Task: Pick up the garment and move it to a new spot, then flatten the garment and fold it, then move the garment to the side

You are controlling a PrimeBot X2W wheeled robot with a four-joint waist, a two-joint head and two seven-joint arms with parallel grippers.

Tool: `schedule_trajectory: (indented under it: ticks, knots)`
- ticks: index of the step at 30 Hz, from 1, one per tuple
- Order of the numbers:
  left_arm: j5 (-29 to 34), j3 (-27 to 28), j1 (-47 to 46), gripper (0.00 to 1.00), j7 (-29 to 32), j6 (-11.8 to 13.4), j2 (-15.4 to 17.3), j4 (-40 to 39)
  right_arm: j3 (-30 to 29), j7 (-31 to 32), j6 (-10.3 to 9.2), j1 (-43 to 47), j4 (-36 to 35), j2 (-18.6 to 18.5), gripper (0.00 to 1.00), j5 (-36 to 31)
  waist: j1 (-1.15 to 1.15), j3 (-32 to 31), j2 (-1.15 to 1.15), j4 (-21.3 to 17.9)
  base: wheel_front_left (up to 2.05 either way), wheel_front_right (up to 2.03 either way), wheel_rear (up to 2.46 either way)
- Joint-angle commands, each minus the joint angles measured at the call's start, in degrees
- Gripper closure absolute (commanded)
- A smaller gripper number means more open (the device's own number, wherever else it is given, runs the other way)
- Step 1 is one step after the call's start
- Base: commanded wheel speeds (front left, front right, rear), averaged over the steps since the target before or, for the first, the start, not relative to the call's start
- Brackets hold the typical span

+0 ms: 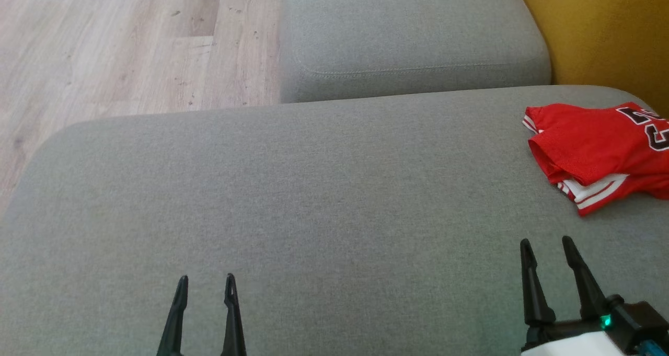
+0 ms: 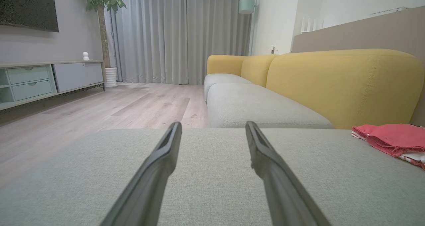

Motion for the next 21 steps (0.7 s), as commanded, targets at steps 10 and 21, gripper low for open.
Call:
schedule_trajectory:
  ticks: [10, 21]
  knots:
    - [0.53, 1.97, -1.58, 0.0, -0.3, -0.32, -0.36, -1.67, 2.57, -0.68, -0.05, -1.25, -2.05, 0.12, 0.0, -0.11, 0.0, -0.61, 0.0, -0.32, 0.0, 0.0, 0.0]
    - [-3.52, 0.16, -0.45, 1.0, 0.61, -0.78, 0.15, 5.33, 1.52, 0.79, 0.0, 0.43, 5.24, 0.49, 1.0, 3.69, 0.0, -0.37, 0.0, -0.38, 0.0, 0.0, 0.0]
